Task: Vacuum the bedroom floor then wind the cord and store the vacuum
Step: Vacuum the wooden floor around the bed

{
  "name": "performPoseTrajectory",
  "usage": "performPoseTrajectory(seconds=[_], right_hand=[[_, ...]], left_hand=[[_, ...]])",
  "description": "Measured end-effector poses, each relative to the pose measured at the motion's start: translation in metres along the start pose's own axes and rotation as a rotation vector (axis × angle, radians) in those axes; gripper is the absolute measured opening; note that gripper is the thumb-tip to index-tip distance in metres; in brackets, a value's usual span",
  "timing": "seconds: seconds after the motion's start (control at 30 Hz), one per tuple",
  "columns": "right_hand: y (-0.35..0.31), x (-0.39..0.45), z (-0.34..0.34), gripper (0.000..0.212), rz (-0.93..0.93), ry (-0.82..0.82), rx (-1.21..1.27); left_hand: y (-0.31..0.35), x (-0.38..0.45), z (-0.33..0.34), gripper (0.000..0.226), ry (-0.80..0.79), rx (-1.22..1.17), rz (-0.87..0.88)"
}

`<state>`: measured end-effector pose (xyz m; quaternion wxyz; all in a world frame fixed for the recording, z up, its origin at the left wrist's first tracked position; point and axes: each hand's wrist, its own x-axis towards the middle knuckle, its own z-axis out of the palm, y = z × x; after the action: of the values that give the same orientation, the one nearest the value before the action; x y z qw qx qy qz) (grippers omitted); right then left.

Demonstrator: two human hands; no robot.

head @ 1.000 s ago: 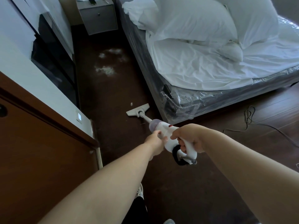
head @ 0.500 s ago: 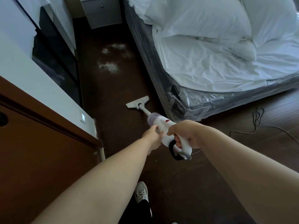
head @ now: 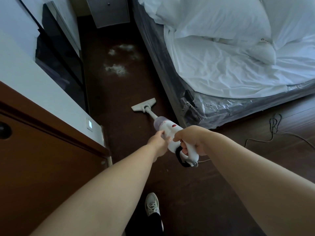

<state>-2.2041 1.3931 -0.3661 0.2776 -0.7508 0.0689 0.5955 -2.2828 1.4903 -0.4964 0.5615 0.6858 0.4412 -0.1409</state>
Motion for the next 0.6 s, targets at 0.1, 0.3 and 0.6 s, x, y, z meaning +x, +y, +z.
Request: performPoseTrajectory(seconds=[0.1,0.3,0.6], right_hand=[[-0.004,0.002,0.004,0.018,-0.004,0.001,-0.001],[-0.011,0.005,0.01,0.017,-0.027,0.011,0.001],[0.004,-0.031,0.016,0.011,-0.047,0.034,0.021]], left_hand=[[0.001,0.002,-0.006,0.054,-0.003,-0.005,-0.002],[0.001,0.005,-0.016,0.053,-0.009,-0.021,0.002],[-0.001,-0.034,-0.017,0.054,-0.018,-0.008,0.043]])
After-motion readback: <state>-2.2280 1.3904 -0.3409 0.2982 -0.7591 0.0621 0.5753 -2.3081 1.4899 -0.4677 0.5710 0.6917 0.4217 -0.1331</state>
